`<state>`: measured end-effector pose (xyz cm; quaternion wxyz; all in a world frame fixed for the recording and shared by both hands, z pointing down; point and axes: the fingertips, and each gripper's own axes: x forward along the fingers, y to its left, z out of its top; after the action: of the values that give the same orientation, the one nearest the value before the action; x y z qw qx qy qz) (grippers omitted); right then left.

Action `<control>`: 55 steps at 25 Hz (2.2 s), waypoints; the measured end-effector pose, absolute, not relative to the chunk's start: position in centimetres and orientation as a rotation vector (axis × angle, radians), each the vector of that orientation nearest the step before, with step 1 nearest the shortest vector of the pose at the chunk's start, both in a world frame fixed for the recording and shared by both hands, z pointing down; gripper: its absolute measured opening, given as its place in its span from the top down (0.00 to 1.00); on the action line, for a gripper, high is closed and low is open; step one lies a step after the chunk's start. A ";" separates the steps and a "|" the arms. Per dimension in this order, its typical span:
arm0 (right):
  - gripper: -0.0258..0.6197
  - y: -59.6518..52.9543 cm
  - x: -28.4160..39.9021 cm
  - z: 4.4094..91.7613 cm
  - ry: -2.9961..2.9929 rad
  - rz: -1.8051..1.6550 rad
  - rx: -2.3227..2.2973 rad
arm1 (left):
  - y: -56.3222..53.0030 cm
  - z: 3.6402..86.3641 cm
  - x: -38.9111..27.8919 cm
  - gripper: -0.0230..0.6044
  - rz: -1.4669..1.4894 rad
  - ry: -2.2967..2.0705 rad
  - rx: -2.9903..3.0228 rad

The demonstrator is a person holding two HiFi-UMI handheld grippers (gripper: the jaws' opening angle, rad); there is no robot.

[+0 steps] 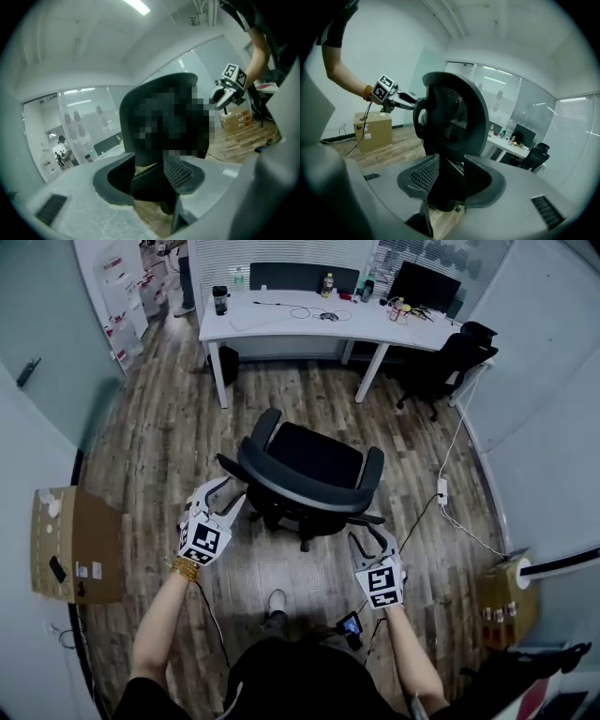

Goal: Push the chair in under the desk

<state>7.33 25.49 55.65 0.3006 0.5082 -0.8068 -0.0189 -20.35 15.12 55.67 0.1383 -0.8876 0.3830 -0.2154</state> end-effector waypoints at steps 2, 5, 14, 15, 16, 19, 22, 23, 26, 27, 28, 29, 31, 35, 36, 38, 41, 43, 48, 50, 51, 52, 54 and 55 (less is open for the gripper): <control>0.68 24.6 7.9 56.5 -2.112 -0.064 1.314 | 13.1 57.1 -20.8 0.62 -0.697 1.045 -2.569; 0.64 23.6 8.0 57.7 -2.077 -0.093 1.247 | 10.3 59.1 -21.6 0.55 -0.821 0.954 -2.561; 0.58 20.7 9.1 60.5 -1.999 -0.127 1.105 | 7.1 61.2 -20.7 0.41 -0.950 0.646 -2.665; 0.58 20.6 9.2 60.8 -1.999 -0.119 1.093 | 7.3 61.4 -20.6 0.41 -0.968 0.614 -2.679; 0.58 20.5 9.2 61.1 -2.000 -0.111 1.078 | 7.6 61.9 -20.5 0.40 -0.999 0.576 -2.682; 0.60 20.7 9.0 61.8 -1.998 -0.114 1.036 | 8.5 63.9 -19.2 0.41 -1.117 0.455 -2.614; 0.61 20.8 9.0 62.0 -1.981 -0.130 1.022 | 8.8 64.6 -17.7 0.49 -1.176 0.412 -2.532; 0.61 20.9 9.0 62.1 -1.969 -0.136 1.013 | 8.9 64.6 -17.5 0.52 -1.187 0.414 -2.515; 0.63 21.2 9.5 62.7 -1.912 -0.154 0.957 | 9.6 64.7 -17.4 0.53 -1.207 0.418 -2.485; 0.63 21.3 9.8 62.9 -1.899 -0.148 0.941 | 10.0 64.8 -17.2 0.54 -1.209 0.422 -2.480; 0.63 21.4 10.2 63.0 -1.894 -0.138 0.933 | 10.5 64.8 -17.0 0.54 -1.209 0.427 -2.476; 0.63 21.4 10.6 63.1 -1.892 -0.127 0.931 | 10.9 64.9 -16.7 0.54 -1.208 0.433 -2.472; 0.63 21.4 11.4 63.0 -1.888 -0.112 0.935 | 11.7 64.8 -16.1 0.55 -1.213 0.444 -2.462; 0.61 21.4 13.2 63.1 -1.852 -0.100 0.908 | 13.6 64.7 -15.0 0.59 -1.237 0.455 -2.431; 0.61 21.5 13.5 63.1 -1.845 -0.096 0.894 | 14.1 64.7 -14.8 0.60 -1.240 0.456 -2.423; 0.61 21.9 14.1 63.1 -1.831 -0.094 0.875 | 15.1 64.7 -14.4 0.60 -1.246 0.463 -2.418; 0.61 22.5 14.9 63.1 -1.807 -0.123 0.874 | 16.5 64.6 -13.7 0.61 -1.247 0.464 -2.430; 0.61 22.9 15.1 63.3 -1.800 -0.131 0.897 | 17.2 64.5 -13.6 0.62 -1.231 0.466 -2.438; 0.59 23.1 15.4 63.4 -1.785 -0.143 0.936 | 18.0 64.4 -13.4 0.62 -1.154 0.508 -2.457; 0.59 22.9 15.5 63.4 -1.789 -0.150 0.936 | 17.9 64.3 -13.3 0.62 -1.148 0.518 -2.462; 0.59 22.7 15.5 63.4 -1.791 -0.151 0.933 | 17.8 64.3 -13.3 0.62 -1.152 0.517 -2.463; 0.59 22.7 15.6 63.4 -1.793 -0.151 0.928 | 17.7 64.3 -13.2 0.62 -1.159 0.514 -2.466; 0.59 22.5 15.7 63.3 -1.794 -0.149 0.916 | 17.7 64.2 -13.1 0.62 -1.168 0.508 -2.469; 0.59 22.4 15.9 63.3 -1.794 -0.149 0.912 | 17.7 64.2 -13.0 0.62 -1.170 0.508 -2.470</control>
<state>15.89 22.36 63.30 0.5327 0.3823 -0.7524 -0.0626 -12.99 17.69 64.21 0.1798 -0.8740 0.1798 -0.4140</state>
